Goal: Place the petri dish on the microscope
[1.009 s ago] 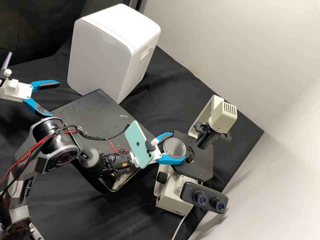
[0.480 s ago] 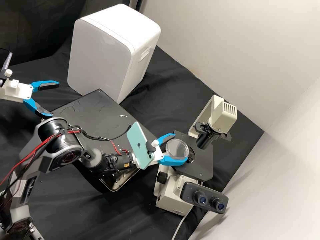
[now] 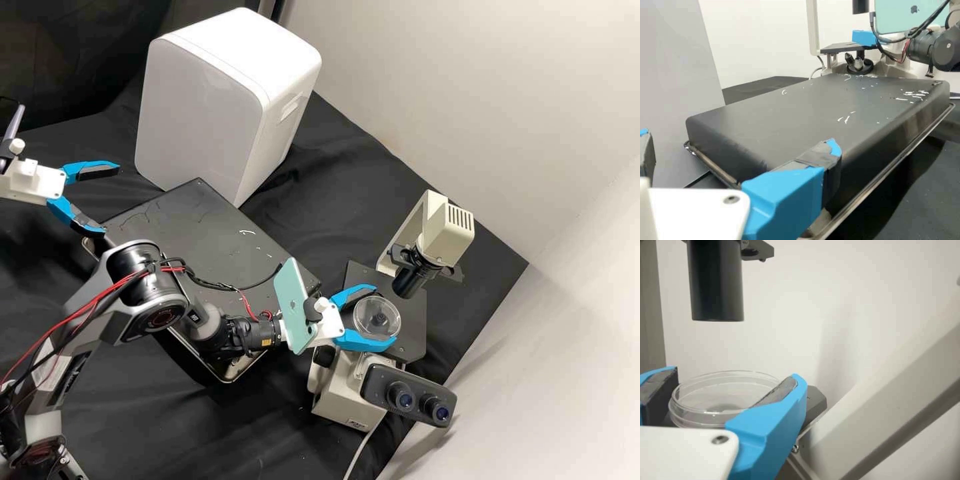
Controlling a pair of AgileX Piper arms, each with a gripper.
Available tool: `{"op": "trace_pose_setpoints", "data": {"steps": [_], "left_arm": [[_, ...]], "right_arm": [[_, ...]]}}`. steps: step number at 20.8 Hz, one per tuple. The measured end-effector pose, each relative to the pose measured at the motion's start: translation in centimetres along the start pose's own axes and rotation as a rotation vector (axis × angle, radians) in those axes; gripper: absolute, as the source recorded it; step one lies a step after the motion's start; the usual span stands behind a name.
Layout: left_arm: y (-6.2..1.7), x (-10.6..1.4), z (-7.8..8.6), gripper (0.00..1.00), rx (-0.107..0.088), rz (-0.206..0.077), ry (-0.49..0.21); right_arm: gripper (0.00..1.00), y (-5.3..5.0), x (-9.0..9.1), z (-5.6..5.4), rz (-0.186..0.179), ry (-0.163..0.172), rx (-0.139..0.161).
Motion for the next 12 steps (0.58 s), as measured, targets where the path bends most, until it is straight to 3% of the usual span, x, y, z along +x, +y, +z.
{"op": "trace_pose_setpoints", "data": {"steps": [7,12], "left_arm": [[0.03,0.03,-0.01,1.00,0.001,0.001,0.000],[0.03,0.03,-0.01,1.00,0.001,0.001,0.000]], "right_arm": [[0.00,0.00,0.06,-0.08,0.004,0.002,0.002],[0.00,-0.31,0.48,-0.44,0.039,-0.030,0.025]]}}
